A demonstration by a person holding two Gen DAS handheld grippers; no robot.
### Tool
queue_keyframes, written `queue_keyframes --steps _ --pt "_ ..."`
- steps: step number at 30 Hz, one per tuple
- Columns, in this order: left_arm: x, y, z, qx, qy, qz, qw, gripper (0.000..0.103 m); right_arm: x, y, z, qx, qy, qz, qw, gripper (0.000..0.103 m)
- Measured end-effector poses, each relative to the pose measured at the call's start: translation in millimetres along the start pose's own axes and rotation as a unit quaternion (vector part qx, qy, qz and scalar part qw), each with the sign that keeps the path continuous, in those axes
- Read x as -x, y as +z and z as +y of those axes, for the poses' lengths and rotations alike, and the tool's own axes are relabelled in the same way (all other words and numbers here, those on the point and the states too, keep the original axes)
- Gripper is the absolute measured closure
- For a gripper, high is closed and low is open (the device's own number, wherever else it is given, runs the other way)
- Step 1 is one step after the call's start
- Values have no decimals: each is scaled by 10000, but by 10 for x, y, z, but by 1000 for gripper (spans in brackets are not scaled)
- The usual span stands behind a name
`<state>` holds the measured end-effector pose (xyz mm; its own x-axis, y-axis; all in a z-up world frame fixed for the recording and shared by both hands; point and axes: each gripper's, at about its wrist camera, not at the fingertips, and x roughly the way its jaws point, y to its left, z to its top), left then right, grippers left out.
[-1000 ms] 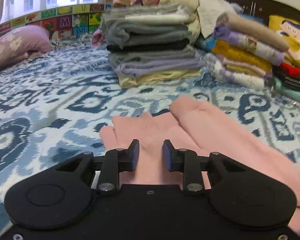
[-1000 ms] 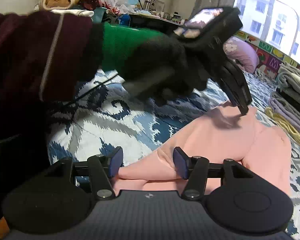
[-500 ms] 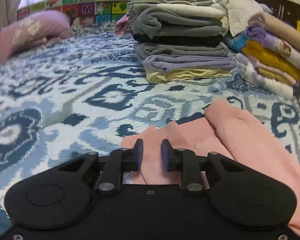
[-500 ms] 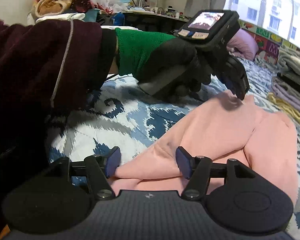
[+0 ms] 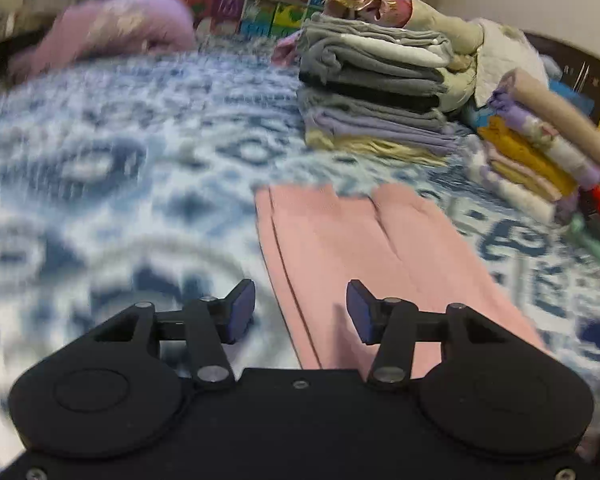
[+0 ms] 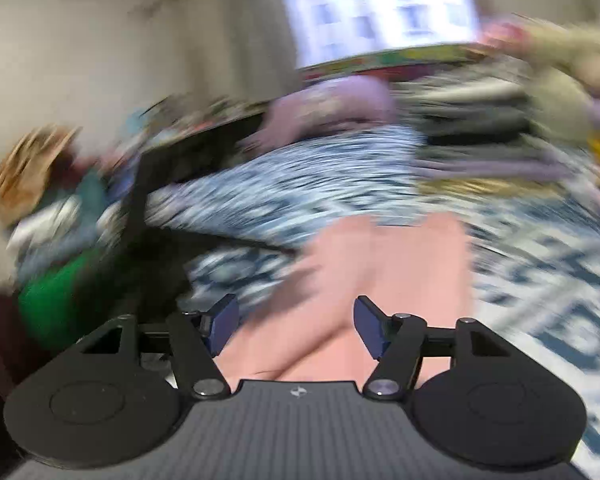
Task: Fold clothes
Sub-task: 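Grasp the sweatshirt hem with both grippers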
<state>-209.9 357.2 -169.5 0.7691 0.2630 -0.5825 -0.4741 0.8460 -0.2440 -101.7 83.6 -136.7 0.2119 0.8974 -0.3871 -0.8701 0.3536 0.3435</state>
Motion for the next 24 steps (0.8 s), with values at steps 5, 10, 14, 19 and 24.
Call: queue_keyframes --steps 5,10,14,19,24 --pt "318 -377 109 1267 -408 323 9906 51 195 -183 -728 -1971 -260 50 9800 35" --pt "499 -749 276 2559 -879 543 9612 51 253 -569 -998 -3094 -109 447 9498 35" --pt "582 -889 305 3118 -1138 636 9412 51 288 -714 -970 -3359 99 587 9400 36" --pt "551 -964 209 3363 -1252 788 9301 53 334 -883 -942 -3698 347 738 9255 39" --pt "589 -1084 201 3644 -1274 888 9182 61 316 -889 -866 -3497 273 769 9333 40"
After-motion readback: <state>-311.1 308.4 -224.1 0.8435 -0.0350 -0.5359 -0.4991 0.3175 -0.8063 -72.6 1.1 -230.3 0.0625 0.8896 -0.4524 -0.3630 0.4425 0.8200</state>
